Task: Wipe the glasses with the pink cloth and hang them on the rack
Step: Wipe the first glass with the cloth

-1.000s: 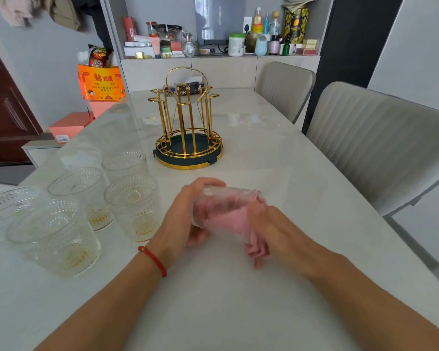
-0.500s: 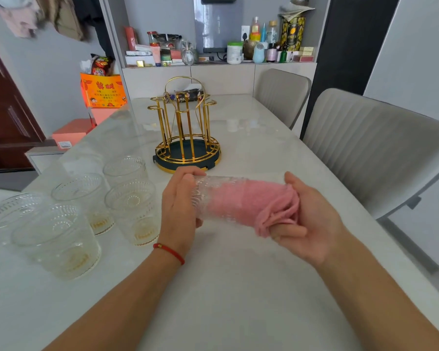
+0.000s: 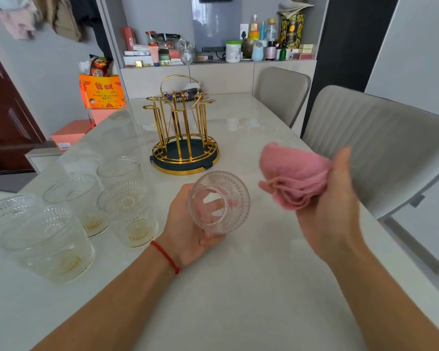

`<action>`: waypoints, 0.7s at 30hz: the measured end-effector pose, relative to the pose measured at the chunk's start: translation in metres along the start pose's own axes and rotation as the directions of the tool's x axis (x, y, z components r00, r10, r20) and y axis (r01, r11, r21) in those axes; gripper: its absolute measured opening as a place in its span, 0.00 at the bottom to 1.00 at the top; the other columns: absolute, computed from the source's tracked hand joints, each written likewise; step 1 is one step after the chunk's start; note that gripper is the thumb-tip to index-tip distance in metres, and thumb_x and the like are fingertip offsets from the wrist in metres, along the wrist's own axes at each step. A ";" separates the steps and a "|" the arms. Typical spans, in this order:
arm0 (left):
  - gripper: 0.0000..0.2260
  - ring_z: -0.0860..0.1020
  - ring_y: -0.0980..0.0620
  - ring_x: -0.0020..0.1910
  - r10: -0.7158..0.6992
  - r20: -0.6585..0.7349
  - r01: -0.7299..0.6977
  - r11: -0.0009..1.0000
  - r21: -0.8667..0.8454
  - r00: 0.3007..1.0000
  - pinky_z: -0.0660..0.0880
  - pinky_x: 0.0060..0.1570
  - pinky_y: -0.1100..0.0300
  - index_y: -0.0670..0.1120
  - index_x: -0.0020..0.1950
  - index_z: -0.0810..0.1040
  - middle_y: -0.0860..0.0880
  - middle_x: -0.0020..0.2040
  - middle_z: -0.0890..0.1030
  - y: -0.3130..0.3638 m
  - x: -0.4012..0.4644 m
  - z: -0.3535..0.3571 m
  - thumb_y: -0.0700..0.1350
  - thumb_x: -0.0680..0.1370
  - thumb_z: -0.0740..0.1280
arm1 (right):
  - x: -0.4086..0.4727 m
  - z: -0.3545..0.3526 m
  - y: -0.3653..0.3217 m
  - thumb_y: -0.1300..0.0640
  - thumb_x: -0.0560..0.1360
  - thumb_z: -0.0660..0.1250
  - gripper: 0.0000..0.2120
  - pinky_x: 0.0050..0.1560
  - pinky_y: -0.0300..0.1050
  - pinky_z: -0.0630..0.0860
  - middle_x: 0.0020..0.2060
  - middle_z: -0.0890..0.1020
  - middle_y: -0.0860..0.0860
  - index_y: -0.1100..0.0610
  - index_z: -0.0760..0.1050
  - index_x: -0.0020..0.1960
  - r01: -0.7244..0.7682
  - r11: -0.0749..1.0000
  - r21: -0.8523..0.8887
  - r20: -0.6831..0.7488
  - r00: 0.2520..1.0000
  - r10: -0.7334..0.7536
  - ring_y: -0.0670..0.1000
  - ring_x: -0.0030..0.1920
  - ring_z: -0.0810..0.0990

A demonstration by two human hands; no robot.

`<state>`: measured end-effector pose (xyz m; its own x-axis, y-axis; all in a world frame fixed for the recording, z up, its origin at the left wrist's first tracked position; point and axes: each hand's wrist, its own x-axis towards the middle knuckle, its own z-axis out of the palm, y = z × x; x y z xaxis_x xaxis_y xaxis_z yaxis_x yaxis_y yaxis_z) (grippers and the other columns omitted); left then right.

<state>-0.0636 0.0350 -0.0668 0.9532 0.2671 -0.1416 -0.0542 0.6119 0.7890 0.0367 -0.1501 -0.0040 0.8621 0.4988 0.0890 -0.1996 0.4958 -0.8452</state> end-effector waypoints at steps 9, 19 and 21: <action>0.20 0.66 0.47 0.21 0.176 -0.312 -0.124 0.976 0.181 0.934 0.58 0.24 0.65 0.44 0.57 0.78 0.40 0.35 0.70 0.002 0.000 0.002 0.59 0.82 0.58 | -0.006 -0.001 0.042 0.39 0.79 0.58 0.33 0.59 0.58 0.67 0.74 0.72 0.59 0.56 0.65 0.78 -0.331 0.941 0.064 0.490 0.832 0.259 0.59 0.67 0.71; 0.15 0.68 0.47 0.24 0.279 -0.068 -0.252 0.931 0.264 0.958 0.62 0.26 0.61 0.47 0.63 0.76 0.43 0.40 0.76 0.000 -0.016 0.004 0.54 0.83 0.58 | -0.002 0.001 0.046 0.59 0.81 0.66 0.09 0.40 0.50 0.84 0.47 0.84 0.65 0.63 0.80 0.59 -0.104 0.845 -0.525 0.205 0.948 0.244 0.63 0.42 0.86; 0.13 0.69 0.49 0.25 0.313 -0.161 -0.226 0.885 0.406 0.936 0.61 0.25 0.61 0.50 0.59 0.78 0.45 0.37 0.75 0.000 -0.017 0.011 0.54 0.84 0.58 | -0.005 -0.001 0.042 0.59 0.83 0.64 0.10 0.46 0.61 0.84 0.48 0.85 0.64 0.63 0.80 0.55 -0.151 0.845 -0.513 0.264 0.909 0.323 0.62 0.45 0.86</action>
<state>-0.0768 0.0223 -0.0582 0.8272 0.5616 0.0184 -0.1431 0.1789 0.9734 0.0242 -0.1319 -0.0405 0.5962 0.8011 -0.0530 -0.0604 -0.0211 -0.9980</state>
